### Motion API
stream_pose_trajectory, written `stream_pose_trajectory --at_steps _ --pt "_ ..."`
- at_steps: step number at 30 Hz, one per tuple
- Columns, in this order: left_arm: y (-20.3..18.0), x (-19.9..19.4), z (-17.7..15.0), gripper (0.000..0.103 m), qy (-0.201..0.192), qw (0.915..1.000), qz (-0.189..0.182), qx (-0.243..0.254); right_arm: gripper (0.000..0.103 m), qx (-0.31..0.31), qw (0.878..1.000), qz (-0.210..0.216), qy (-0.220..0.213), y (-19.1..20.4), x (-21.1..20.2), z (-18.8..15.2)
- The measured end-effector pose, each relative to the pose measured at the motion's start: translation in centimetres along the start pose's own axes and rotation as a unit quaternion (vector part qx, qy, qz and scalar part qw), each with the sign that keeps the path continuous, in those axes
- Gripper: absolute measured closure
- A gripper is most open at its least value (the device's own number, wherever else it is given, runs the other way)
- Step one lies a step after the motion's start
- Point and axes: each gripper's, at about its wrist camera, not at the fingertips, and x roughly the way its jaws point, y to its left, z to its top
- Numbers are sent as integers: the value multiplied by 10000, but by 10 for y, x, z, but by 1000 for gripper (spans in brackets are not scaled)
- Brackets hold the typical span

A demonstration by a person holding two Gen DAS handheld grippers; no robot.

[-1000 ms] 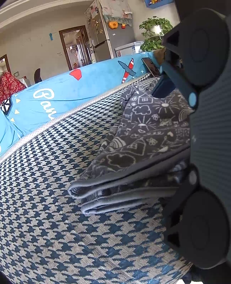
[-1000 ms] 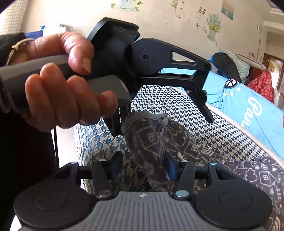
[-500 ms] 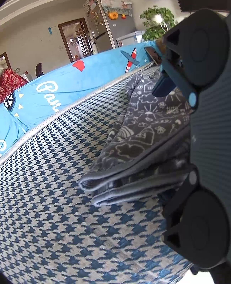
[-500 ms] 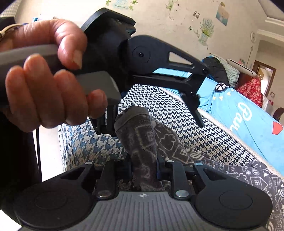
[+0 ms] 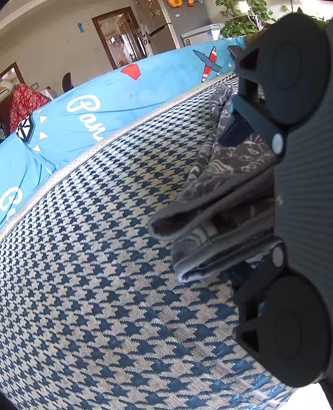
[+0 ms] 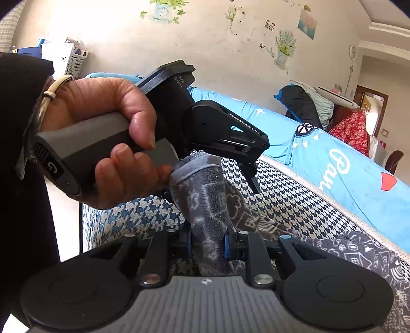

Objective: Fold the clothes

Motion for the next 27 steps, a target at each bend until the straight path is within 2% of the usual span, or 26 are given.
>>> stream_pose_trajectory --at_steps 1,3,4,6,9,17,22,27 --pt "-4 2 -2 39 22 10000 -28 70 82 -17 10000 -15 -21 0 -2 0" --pt "-11 5 -6 54 -24 9998 21 210 82 -58 10000 -44 -50 0 -5 0" --pt "-15 6 -9 57 -59 9996 55 278 82 -60 10000 -54 -56 -1 -7 -1" --pt "-19 3 -12 69 -228 9991 44 346 83 -87 9999 -91 -91 -3 -9 0" --pt "-28 -5 -19 74 -568 9975 -145 397 83 -207 9994 -205 -186 -4 -14 -1" --pt "-51 -14 -38 76 -1147 9900 -694 432 83 -348 9966 -612 -436 -17 -32 -2" --pt "-77 -12 -46 76 -1359 9868 -740 482 83 -351 9936 -895 -585 -34 -45 -3" --pt "-121 -5 -47 76 -1400 9850 -734 691 83 -277 9889 -1247 -757 -59 -59 -1"
